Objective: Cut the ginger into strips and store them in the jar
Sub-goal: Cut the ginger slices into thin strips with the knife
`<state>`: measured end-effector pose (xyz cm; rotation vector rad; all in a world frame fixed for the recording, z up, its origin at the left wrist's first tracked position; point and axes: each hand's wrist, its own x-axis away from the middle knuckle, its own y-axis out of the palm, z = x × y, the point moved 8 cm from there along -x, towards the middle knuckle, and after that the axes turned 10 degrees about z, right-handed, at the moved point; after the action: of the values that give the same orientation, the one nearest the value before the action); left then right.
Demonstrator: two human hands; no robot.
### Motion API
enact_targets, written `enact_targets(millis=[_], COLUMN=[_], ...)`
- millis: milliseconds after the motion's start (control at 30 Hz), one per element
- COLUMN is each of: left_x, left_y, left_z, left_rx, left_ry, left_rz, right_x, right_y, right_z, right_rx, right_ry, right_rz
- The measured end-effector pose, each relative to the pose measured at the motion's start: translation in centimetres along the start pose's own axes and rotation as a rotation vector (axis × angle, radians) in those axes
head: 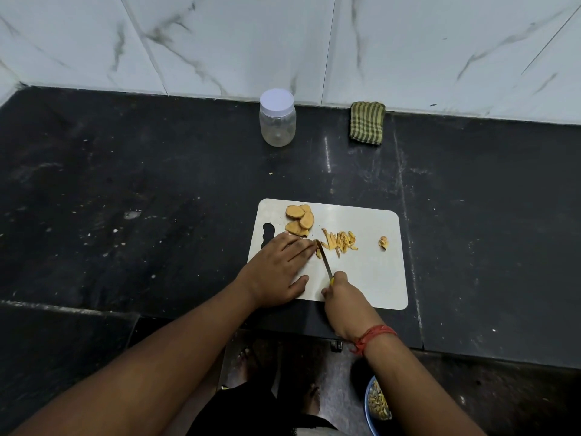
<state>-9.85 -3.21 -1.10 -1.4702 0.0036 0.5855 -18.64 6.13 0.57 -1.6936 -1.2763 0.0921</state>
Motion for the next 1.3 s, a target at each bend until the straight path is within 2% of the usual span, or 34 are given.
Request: enact_targets(millis=[433, 500, 600, 667, 733, 800, 833, 900, 1133, 1300], left_x=[0.0, 0.0, 0.0, 0.0, 0.0, 0.0, 0.0, 0.0, -0.1, -0.1], left_y=[0.2, 0.1, 0.1, 0.2, 0.2, 0.3, 0.3, 0.4, 0.3, 0.5], left_z=[0.0, 0.1, 0.0, 0.0, 0.0, 0.0, 0.1, 0.1, 0.1, 0.0], left_rx=[-0.011, -0.014, -0.013, -0.014, -0.021, -0.033, -0.038, -0.045, -0.033, -0.023], left_ry=[0.004, 0.006, 0.0, -0.006, 0.0, 0.007, 0.013, 0.02, 0.019, 0.015], left_rz=[-0.006, 0.003, 0.002, 0.004, -0.002, -0.009, -0.011, -0.007, 0.001, 0.008], right_x=[-0.8, -0.8, 0.0, 0.3, 0.0, -0.4, -0.5, -0.1, -0.5, 0.3], right_y=[1.4, 1.8, 2.5, 2.6, 2.0, 1.0, 0.7, 0.5, 0.6, 0.8], right_z=[0.6, 1.3, 1.9, 2.1, 1.9, 1.5, 1.1, 0.6, 0.3, 0.7], right_rx=[0.033, -0.125, -0.594, -0.673, -0.491, -0.136, -0.036, 0.015, 0.124, 0.082], right_ry=[0.051, 0.127, 0.328, 0.358, 0.265, 0.088, 0.024, -0.017, 0.02, 0.044], right_rz=[-0.061, -0.125, -0.252, -0.301, -0.249, -0.123, -0.068, -0.023, -0.008, -0.01])
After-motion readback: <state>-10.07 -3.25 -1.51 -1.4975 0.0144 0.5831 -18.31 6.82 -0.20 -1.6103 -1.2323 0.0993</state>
